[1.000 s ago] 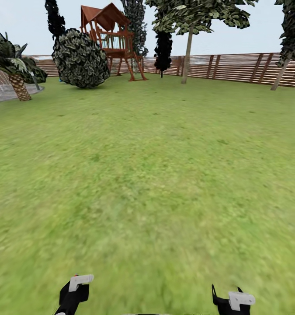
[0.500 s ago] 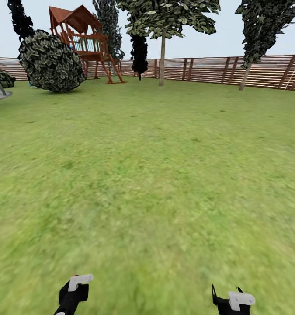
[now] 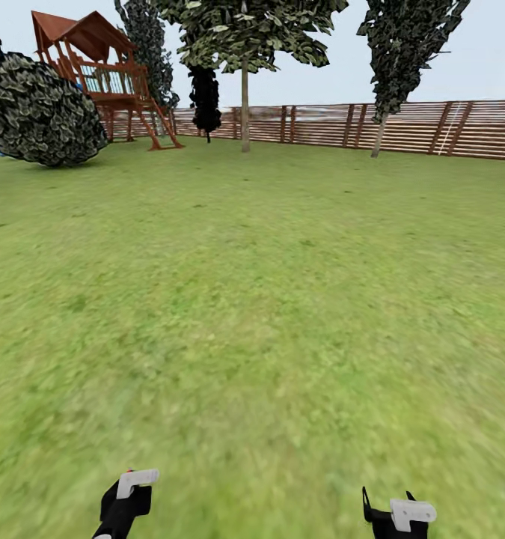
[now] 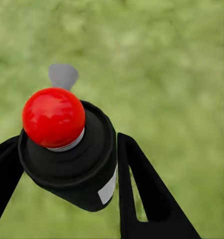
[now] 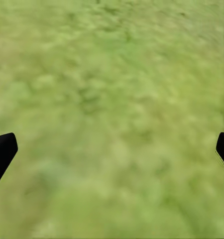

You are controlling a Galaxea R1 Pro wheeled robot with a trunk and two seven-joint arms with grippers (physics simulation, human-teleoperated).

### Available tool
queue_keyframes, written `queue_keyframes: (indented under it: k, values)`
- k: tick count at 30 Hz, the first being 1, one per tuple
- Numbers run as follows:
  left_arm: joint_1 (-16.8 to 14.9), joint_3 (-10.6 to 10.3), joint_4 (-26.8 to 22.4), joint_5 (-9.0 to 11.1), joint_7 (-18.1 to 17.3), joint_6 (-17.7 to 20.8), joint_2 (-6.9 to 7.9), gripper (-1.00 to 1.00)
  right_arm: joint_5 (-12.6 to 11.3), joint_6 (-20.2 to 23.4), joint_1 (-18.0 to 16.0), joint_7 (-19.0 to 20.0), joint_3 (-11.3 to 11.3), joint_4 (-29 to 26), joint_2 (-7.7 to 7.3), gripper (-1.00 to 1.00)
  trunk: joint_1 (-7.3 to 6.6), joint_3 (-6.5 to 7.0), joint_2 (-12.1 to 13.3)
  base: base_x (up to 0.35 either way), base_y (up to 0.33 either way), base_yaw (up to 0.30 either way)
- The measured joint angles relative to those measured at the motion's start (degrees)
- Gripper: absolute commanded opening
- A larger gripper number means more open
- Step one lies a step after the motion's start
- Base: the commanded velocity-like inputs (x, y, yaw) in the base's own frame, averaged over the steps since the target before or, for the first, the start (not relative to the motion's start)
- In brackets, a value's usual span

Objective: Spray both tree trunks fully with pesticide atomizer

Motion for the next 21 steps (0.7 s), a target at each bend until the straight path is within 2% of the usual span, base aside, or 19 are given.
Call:
queue_keyframes:
  k: [5,15,18,19,21]
  values:
    - [0.0,0.0,0.0,0.0,0.0,0.0,0.00,-1.00,0.0,0.0,0.0,0.0,0.0,0.1,0.05,1.00,0.00,0.36,0.0,0.338,0.000,-0.188]
    - [0.0,0.0,0.0,0.2,0.0,0.0,-0.08,-1.00,0.4,0.2,0.0,0.4,0.2,0.4,0.39,1.00,0.00,0.42,0.0,0.340,0.074,-0.007]
    - [0.0,0.1,0.0,0.3,0.0,0.0,-0.09,-1.00,0.3,-0.3,0.0,0.3,0.3,3.7,0.48,1.00,0.00,0.42,0.0,0.339,0.103,0.000]
    - [0.0,0.1,0.0,0.3,0.0,0.0,-0.08,-1.00,0.3,-2.1,0.0,0.3,0.3,4.0,0.46,1.00,0.00,0.42,0.0,0.339,0.102,0.000]
    - [0.0,0.1,0.0,0.3,0.0,0.0,-0.08,-1.00,0.3,-9.6,0.1,0.3,0.2,5.6,0.45,1.00,0.00,0.42,0.0,0.339,0.102,0.000]
